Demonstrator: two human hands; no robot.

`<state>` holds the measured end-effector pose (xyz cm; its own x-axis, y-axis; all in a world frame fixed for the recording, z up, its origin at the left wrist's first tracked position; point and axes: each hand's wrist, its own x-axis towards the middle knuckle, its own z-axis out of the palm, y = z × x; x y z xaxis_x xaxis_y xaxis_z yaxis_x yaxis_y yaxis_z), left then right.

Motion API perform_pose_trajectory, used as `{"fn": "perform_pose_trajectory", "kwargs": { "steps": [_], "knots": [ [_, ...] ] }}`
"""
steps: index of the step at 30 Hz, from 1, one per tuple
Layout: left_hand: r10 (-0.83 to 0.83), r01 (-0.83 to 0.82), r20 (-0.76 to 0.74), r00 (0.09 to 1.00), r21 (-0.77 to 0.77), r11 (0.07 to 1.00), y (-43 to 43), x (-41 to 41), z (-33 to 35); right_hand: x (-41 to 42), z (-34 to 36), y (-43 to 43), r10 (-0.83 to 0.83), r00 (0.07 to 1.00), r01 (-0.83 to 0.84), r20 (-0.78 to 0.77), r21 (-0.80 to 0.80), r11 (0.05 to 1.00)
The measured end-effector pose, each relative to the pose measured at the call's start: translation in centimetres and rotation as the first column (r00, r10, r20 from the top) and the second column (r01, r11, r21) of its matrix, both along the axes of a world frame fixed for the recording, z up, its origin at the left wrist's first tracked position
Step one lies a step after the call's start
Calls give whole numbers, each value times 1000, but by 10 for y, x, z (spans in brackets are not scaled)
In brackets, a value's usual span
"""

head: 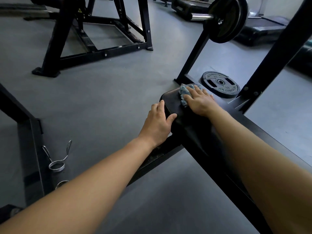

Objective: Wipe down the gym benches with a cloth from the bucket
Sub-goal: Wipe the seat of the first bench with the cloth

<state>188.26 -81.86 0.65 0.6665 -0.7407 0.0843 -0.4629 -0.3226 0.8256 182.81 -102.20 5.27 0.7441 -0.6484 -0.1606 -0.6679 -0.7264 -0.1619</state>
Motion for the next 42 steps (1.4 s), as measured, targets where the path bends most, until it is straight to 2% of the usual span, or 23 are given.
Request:
{"fn": "perform_pose_trajectory", "kwargs": {
  "steps": [3, 11, 19, 22, 27, 31, 35, 39, 42],
  "knots": [
    [25, -25, -22, 999, 1, 1000, -2, -3, 2, 3, 1, 11, -11, 1000, 11, 14, -1, 1000],
    [89, -90, 17, 996, 42, 995, -5, -7, 3, -64, -5, 63, 217, 975, -213, 56, -67, 975],
    [130, -144, 87, 988, 168, 975, -4, -18, 20, -107, -5, 103, 303, 951, -293, 63, -136, 946],
    [130, -153, 140, 982, 170, 973, 4, -24, 19, -87, -7, 97, 260, 965, -252, 43, -138, 958],
    [40, -105, 286, 957, 216, 971, 33, -53, 16, -57, -5, 87, 207, 978, -204, 12, -119, 972],
    [-2, -126, 366, 931, 326, 937, 65, -76, 19, -84, -13, 103, 299, 952, -285, 58, -181, 941],
    [0, -178, 412, 911, 393, 902, 103, -98, 23, -117, -17, 118, 407, 913, -389, 14, -262, 883],
    [-20, -196, 460, 888, 418, 887, 139, -131, 37, -157, -17, 145, 464, 859, -382, 217, -332, 863],
    [-16, -202, 477, 879, 403, 893, 169, -153, 52, -180, -14, 181, 503, 808, -418, 307, -303, 856]
  ]
}}
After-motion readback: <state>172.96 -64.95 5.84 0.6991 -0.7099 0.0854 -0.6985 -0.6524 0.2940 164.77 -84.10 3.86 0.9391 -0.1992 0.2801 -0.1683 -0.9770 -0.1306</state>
